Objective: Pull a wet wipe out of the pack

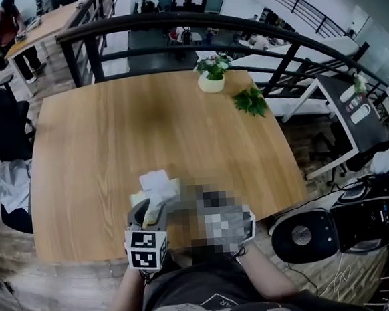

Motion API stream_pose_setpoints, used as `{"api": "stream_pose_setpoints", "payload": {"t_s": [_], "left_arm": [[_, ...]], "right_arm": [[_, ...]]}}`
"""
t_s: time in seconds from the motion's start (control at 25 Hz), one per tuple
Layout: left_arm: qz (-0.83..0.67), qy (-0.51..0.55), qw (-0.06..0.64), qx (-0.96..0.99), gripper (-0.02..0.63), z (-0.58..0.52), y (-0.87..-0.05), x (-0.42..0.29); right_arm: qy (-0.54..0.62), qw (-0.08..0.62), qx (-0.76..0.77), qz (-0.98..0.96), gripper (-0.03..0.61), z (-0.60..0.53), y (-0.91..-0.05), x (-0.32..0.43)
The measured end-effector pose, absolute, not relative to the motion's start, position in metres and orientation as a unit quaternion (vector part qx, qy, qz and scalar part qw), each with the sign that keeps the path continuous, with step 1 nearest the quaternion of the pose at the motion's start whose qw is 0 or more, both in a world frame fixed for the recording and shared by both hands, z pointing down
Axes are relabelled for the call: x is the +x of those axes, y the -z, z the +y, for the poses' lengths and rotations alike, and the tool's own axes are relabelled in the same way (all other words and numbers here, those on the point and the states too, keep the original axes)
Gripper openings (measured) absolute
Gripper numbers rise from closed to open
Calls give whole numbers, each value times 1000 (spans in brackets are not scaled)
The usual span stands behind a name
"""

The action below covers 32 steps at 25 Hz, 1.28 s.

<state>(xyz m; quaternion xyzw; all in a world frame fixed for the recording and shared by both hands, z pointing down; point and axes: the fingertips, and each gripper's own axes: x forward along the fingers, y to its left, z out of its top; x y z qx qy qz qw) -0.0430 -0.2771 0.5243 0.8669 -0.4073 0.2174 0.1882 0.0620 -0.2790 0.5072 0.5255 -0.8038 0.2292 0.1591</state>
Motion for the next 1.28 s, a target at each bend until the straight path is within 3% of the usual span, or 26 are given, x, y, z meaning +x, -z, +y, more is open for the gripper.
{"api": "stream_pose_setpoints", "payload": {"t_s": [0.64,0.96,1.28], "left_arm": [[-513,-230,220,797,169,-298,-534,-35],[-544,-234,224,774,33,-297,-534,-45],[-545,-220,233,774,15,-299,-532,-54]], "right_arm": [[-230,189,413,-861,26,-310,-528,66],[-229,199,380,-874,27,-313,-533,61],[-230,225,318,-892,28,-304,-543,37]]}}
